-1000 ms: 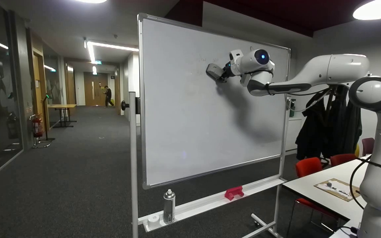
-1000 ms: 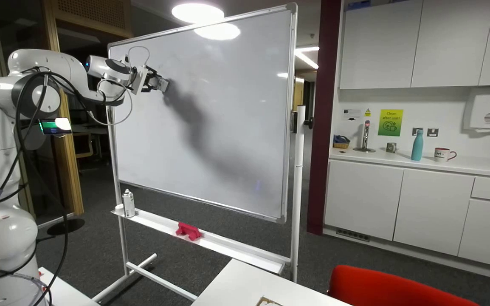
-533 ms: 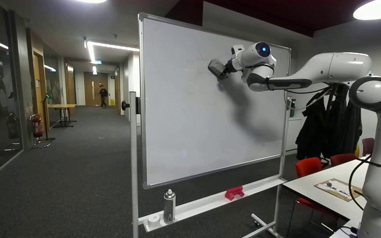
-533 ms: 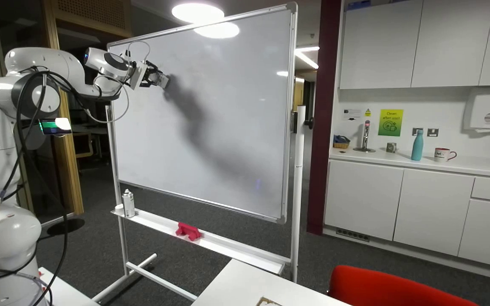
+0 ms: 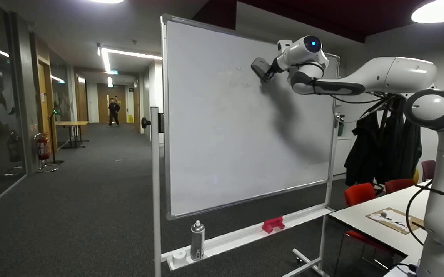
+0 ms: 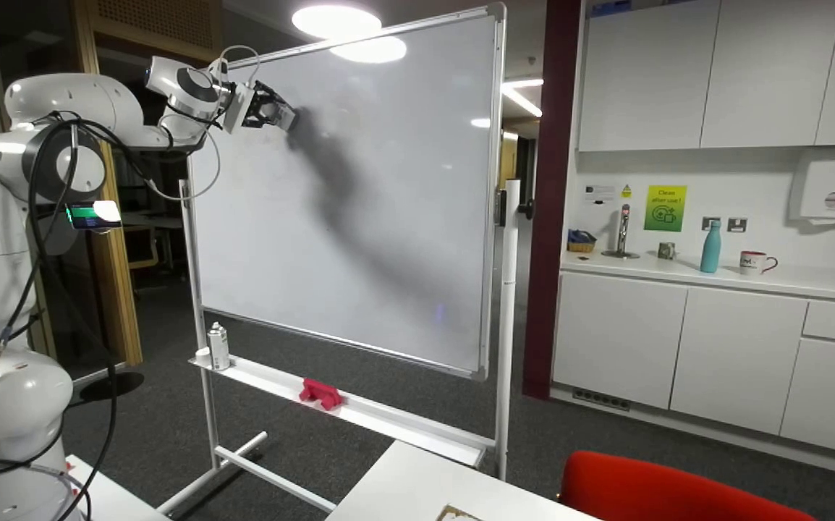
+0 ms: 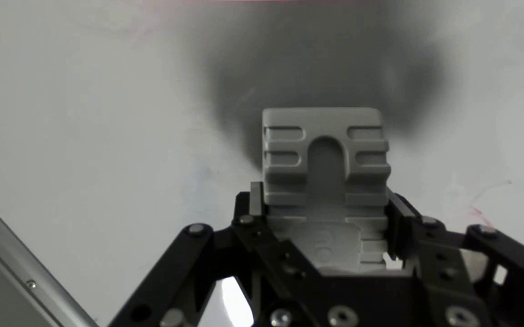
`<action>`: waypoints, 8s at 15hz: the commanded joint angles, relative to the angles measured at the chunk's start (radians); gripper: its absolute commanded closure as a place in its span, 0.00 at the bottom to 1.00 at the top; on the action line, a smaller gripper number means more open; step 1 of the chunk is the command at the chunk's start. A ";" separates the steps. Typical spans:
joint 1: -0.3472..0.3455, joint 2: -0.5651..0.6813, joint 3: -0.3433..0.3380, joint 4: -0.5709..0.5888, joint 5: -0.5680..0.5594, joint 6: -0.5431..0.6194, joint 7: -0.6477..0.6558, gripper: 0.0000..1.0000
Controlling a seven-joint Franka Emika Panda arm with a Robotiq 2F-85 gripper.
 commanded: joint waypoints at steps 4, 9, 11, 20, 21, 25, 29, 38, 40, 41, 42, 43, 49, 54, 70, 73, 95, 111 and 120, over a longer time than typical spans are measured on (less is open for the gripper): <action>0.008 0.045 0.004 0.009 -0.012 -0.010 -0.026 0.65; 0.013 0.028 0.002 -0.116 -0.055 0.004 -0.016 0.65; 0.014 0.018 -0.002 -0.165 -0.082 0.008 -0.013 0.65; 0.054 -0.014 -0.026 -0.244 -0.092 0.008 -0.028 0.65; 0.060 -0.014 -0.024 -0.239 -0.091 0.008 -0.028 0.65; 0.087 -0.028 -0.010 -0.264 -0.081 0.022 -0.035 0.65; 0.122 -0.056 0.000 -0.327 -0.047 0.089 -0.027 0.65; 0.128 -0.032 0.006 -0.307 -0.062 0.061 -0.005 0.40; 0.127 -0.029 0.005 -0.302 -0.072 0.069 0.008 0.65; 0.128 -0.021 0.005 -0.291 -0.093 0.078 0.024 0.65; 0.129 -0.015 0.005 -0.282 -0.111 0.081 0.030 0.65; 0.130 -0.011 0.005 -0.273 -0.126 0.083 0.034 0.65; 0.139 0.028 0.007 -0.181 -0.240 0.065 0.056 0.65; 0.147 0.081 0.008 -0.073 -0.305 0.036 0.056 0.65; 0.199 0.174 -0.004 0.171 -0.348 -0.088 0.038 0.65; 0.200 0.190 -0.005 0.211 -0.345 -0.078 0.033 0.65; 0.307 0.251 0.023 0.085 -0.471 -0.067 0.029 0.65; 0.315 0.278 0.022 0.309 -0.461 -0.074 0.007 0.65; 0.307 0.316 0.023 0.445 -0.447 -0.075 0.016 0.65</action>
